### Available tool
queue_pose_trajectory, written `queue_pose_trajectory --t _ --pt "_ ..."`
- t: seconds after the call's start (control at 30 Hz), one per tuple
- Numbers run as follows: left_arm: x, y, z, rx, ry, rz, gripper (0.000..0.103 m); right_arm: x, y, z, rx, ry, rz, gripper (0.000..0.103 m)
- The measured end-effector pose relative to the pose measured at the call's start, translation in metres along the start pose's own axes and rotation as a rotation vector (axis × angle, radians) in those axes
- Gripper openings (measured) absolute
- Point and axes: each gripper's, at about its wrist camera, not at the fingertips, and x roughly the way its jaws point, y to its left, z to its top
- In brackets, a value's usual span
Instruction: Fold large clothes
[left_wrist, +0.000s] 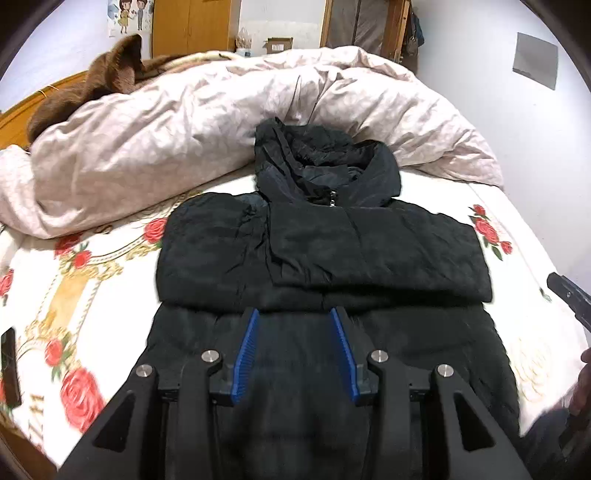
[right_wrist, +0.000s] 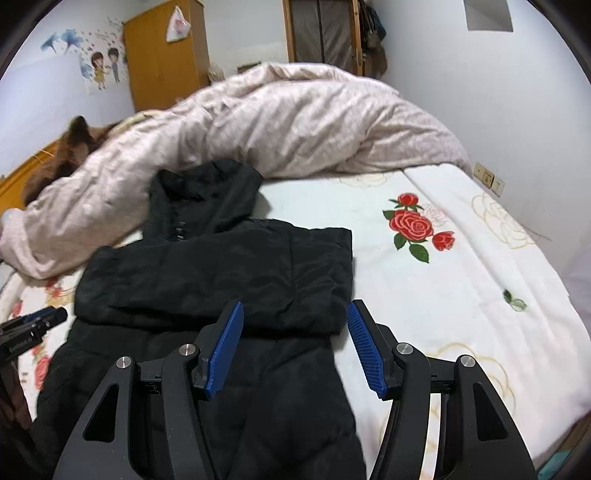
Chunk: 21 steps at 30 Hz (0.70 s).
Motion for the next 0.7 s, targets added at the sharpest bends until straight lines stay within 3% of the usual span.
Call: queue_pose_trajectory --t 0.2,0.43,0.7 --pt "-0.057 -0.001 -0.029 -0.017 -0.025 -0.012 0.047 -0.055 0.015 -0.028 -0.003 -0.013 0.052 0.059" --pt "-0.087 -0.003 -0.064 -0.041 0.013 -0.011 0.05 -0.091 0.026 -0.063 0.004 0.009 0.113 0.062" --pt "-0.096 -0.014 -0.045 -0.009 -0.015 -0.027 0.051 -0.103 0.059 -0.033 -0.057 -0.071 0.135 0.062"
